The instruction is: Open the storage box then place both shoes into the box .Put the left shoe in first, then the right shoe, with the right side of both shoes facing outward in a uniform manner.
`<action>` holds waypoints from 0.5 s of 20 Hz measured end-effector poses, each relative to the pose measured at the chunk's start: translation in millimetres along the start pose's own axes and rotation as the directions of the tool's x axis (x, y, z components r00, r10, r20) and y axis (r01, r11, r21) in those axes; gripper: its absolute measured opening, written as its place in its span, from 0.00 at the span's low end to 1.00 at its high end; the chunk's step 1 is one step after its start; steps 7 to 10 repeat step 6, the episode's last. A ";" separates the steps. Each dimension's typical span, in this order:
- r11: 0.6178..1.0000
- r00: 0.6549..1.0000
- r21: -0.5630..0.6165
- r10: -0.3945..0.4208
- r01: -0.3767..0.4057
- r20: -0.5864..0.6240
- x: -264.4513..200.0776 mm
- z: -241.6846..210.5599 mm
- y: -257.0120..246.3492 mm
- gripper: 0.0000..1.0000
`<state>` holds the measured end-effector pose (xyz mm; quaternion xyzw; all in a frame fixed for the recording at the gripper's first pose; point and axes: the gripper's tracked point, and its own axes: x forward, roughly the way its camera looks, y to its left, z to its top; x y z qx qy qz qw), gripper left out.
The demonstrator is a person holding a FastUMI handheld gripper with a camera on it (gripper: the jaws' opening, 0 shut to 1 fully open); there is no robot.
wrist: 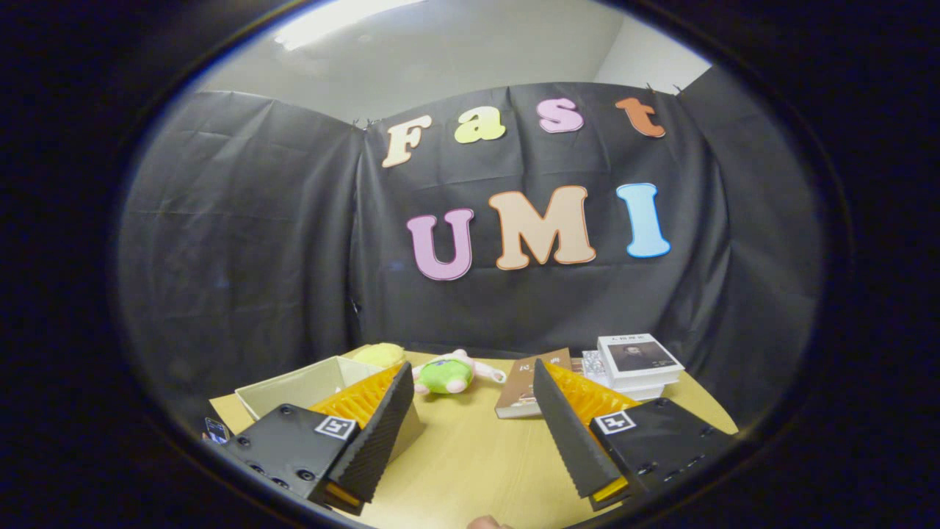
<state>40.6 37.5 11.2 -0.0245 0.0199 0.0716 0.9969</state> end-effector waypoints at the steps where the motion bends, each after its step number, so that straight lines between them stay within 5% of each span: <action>1: 1.000 1.000 -0.006 -0.002 0.002 0.004 -1.1 -0.3 -3.2 1.00; 10: 1.000 1.000 -0.003 0.003 -0.003 0.008 -0.9 -11.2 -23.0 1.00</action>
